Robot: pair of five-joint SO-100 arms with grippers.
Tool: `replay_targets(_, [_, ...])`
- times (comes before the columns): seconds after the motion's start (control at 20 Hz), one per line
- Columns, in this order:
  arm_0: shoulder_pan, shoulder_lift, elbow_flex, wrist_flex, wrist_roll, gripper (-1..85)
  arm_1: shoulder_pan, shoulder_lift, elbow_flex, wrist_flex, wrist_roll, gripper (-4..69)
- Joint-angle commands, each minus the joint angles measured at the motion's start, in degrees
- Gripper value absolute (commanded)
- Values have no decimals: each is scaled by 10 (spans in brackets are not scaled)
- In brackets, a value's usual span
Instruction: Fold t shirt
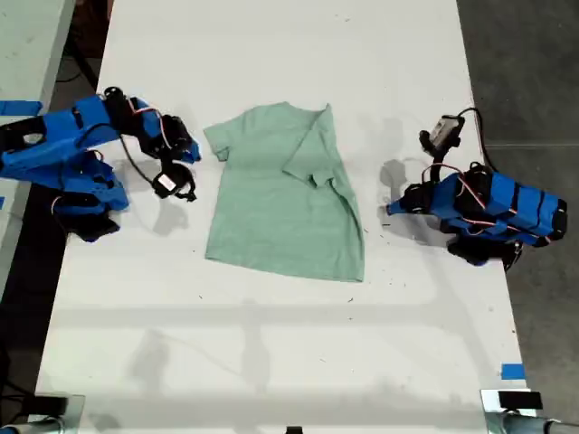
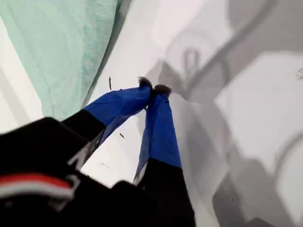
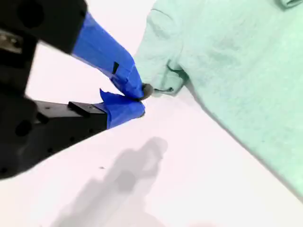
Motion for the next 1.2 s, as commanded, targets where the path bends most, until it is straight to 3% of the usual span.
replay_targets(0.0, [-96,-282,-272,101,102,181,-4,4,15,-11,4,15])
replay_targets(0.2, [-198,-417,-366,98,189,202,-8,4,15,-11,3,15])
replay_targets(0.4, [-214,-535,-412,96,196,197,-8,4,15,-11,3,15])
replay_targets(0.55, [-189,-615,-460,91,187,181,-8,4,15,-11,3,15])
replay_targets(0.65, [-178,-648,-504,127,166,-2,-8,4,15,-11,3,15])
replay_targets(0.9, [-165,-613,-522,194,128,-2,-9,4,15,-11,3,15])
replay_targets(1.15, [-126,-496,-548,207,91,-2,-9,4,15,-11,3,15])
